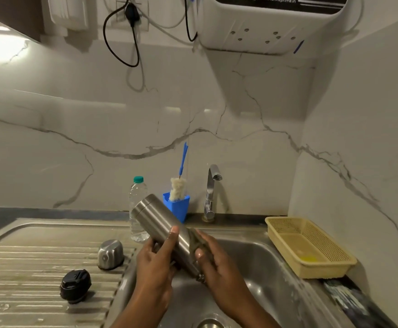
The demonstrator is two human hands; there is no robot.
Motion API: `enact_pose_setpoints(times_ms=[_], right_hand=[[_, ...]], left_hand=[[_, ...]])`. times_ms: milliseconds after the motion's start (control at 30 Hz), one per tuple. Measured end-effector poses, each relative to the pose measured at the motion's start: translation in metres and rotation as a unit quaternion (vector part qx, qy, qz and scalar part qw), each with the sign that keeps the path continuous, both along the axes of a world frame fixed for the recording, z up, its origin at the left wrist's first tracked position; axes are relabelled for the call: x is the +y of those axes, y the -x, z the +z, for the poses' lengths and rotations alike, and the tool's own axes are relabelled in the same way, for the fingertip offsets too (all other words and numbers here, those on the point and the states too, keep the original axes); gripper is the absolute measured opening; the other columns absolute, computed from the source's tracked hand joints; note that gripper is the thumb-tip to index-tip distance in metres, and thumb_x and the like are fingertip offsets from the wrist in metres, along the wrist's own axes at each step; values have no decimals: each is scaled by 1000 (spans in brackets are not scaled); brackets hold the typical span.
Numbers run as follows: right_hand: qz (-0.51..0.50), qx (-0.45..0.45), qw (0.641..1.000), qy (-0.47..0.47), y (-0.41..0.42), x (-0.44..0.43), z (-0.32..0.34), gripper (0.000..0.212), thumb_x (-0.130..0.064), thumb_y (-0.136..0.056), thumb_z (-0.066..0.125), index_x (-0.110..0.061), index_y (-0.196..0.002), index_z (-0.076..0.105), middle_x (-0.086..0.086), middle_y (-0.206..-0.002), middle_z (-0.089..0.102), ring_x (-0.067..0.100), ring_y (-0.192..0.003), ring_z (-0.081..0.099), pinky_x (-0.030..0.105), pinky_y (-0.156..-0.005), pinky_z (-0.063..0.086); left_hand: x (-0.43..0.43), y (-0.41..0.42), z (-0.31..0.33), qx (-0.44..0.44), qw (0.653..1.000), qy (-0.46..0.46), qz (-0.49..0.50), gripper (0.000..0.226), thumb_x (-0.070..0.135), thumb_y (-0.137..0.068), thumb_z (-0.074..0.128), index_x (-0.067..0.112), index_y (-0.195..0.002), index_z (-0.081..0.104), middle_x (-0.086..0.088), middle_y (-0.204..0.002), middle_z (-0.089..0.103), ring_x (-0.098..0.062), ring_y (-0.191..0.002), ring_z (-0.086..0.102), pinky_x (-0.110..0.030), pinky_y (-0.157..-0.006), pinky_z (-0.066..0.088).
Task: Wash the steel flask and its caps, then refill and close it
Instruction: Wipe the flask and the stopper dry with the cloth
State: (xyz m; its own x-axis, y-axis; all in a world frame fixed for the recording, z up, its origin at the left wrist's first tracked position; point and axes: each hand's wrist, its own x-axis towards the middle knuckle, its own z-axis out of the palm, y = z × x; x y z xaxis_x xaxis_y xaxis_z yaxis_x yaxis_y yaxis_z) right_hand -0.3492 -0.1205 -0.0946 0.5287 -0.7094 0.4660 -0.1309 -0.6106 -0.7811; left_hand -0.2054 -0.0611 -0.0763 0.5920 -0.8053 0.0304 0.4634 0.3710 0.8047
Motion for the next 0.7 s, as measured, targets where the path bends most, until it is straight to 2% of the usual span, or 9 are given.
enact_pose_setpoints(times_ms=[67,133,200,267,400,500,567,633,700], right_hand=[[-4,-51,983,-179,2,-3,1,43,-60,-98,51,-43,-136,60,-7,-130,69,5,-109,71,32,-94,59],[-30,-50,963,-263,6,-6,2,49,-66,-94,50,-34,-127,68,-1,-116,75,11,-98,75,31,-86,61],[-37,-36,967,-248,8,-3,4,43,-58,-101,48,-28,-121,71,-1,-108,77,10,-93,75,22,-76,58],[-37,-24,988,-147,8,3,6,41,-55,-101,47,-29,-122,70,-8,-108,76,4,-97,72,14,-76,53],[-2,53,998,28,1,14,3,45,-36,-109,51,-43,-153,46,-30,-152,46,-15,-141,37,11,-115,32],[14,50,998,45,-1,14,1,50,-30,-110,50,-46,-155,39,-30,-162,30,-16,-148,21,8,-118,21],[17,15,1000,4,1,11,2,49,-29,-110,49,-47,-154,40,-28,-158,40,-12,-145,34,16,-118,32],[31,-27,995,-94,3,9,5,45,-31,-110,47,-48,-152,43,-22,-145,57,-6,-129,57,22,-103,51],[19,-33,985,-166,5,6,6,37,-36,-111,43,-46,-146,51,-15,-132,68,0,-115,68,22,-90,57]], left_hand=[[2,3,3,-24,1000,10,-5,43,22,-86,78,10,-126,67,-16,-112,79,-33,-106,77,-54,-95,60],[2,3,5,-22,1000,17,-5,39,19,-88,77,10,-125,67,-15,-113,79,-31,-106,77,-49,-88,61],[2,1,5,-21,1000,8,-3,38,20,-90,77,9,-124,66,-16,-115,78,-31,-107,76,-48,-86,62],[1,-3,2,-16,1000,-2,3,37,22,-91,77,9,-124,66,-18,-115,78,-34,-107,76,-49,-86,62],[1,-8,-5,-15,1000,-21,-3,42,25,-88,78,11,-126,66,-18,-111,79,-34,-100,78,-50,-84,63],[2,-3,-9,-31,997,-38,-52,39,27,-93,75,10,-128,66,-19,-110,78,-35,-100,78,-49,-81,63],[3,0,-9,-52,994,-41,-83,41,28,-92,75,13,-129,66,-17,-110,79,-33,-100,78,-46,-80,62],[4,3,-8,-83,990,-40,-105,45,29,-89,76,16,-130,65,-15,-111,79,-32,-100,78,-45,-81,62],[5,5,-8,-122,985,-39,-115,44,27,-89,77,17,-130,65,-11,-111,79,-30,-100,78,-44,-83,63]])
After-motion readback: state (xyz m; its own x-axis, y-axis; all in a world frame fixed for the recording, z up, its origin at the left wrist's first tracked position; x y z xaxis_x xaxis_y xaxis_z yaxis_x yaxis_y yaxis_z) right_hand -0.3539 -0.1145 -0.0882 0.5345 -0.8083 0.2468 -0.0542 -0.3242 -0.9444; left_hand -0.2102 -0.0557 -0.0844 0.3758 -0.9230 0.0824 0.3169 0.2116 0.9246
